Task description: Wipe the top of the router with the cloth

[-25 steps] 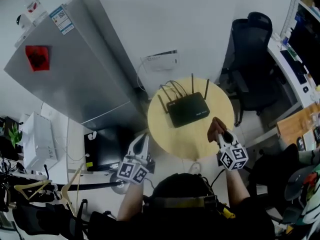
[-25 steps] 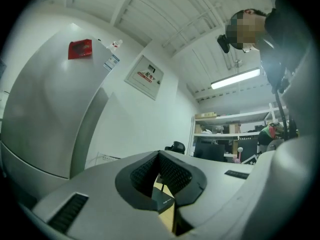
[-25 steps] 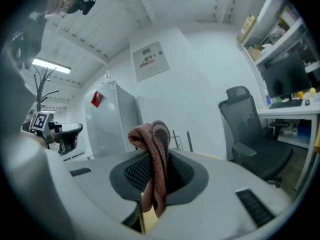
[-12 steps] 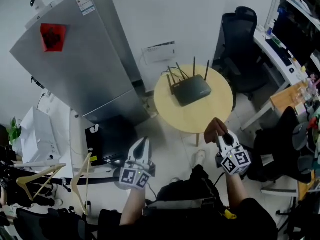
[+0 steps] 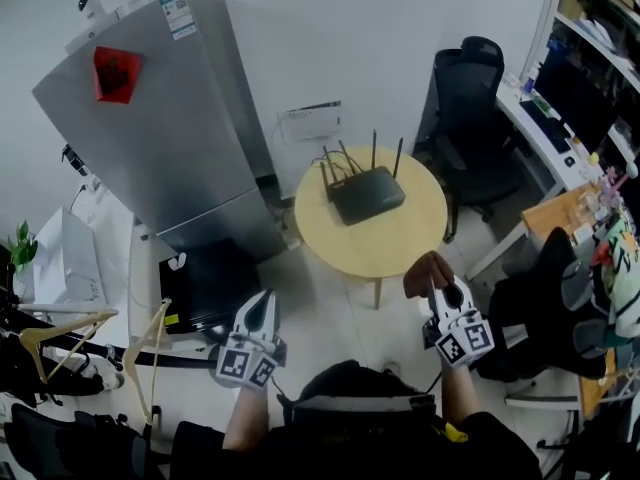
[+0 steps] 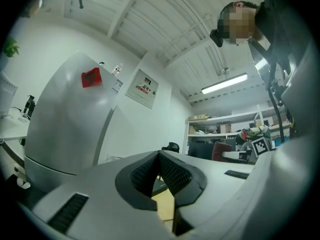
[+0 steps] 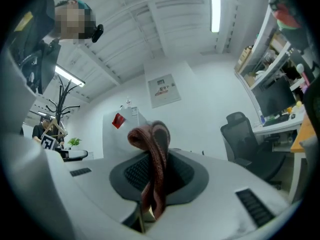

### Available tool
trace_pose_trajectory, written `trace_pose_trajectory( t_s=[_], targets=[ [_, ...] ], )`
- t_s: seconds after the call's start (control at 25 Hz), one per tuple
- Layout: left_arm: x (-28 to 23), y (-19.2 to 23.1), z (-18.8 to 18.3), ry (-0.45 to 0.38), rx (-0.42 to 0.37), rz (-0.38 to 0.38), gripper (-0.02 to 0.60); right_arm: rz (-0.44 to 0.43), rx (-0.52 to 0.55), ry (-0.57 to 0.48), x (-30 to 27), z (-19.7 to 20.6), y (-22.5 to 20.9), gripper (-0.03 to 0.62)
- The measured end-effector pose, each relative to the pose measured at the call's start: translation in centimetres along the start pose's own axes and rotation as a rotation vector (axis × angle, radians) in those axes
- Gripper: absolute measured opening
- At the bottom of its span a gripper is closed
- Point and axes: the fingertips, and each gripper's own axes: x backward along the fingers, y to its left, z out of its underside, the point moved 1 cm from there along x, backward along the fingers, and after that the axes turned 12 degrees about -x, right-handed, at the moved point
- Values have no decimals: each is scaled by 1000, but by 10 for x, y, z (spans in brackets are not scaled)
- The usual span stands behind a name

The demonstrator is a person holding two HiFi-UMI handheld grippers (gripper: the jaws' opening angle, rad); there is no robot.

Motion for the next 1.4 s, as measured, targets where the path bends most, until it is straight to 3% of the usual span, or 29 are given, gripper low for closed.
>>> trace_pose_trajectory(
  t_s=[0.4, 0.76, 1.0, 1.4],
  targets=[
    [-33, -49, -3, -27, 17, -11, -6, 36, 18, -2, 34, -27, -56, 57],
    [-26, -51, -4, -6, -23, -37, -6, 4, 52, 42, 26, -15, -50, 55],
    [-15, -42, -2, -10, 9, -67, -6, 2, 58, 63, 26, -5, -41, 55],
    [-15, -49, -3, 3, 0, -33, -6, 13, 71, 49, 32, -7, -42, 55]
  ],
)
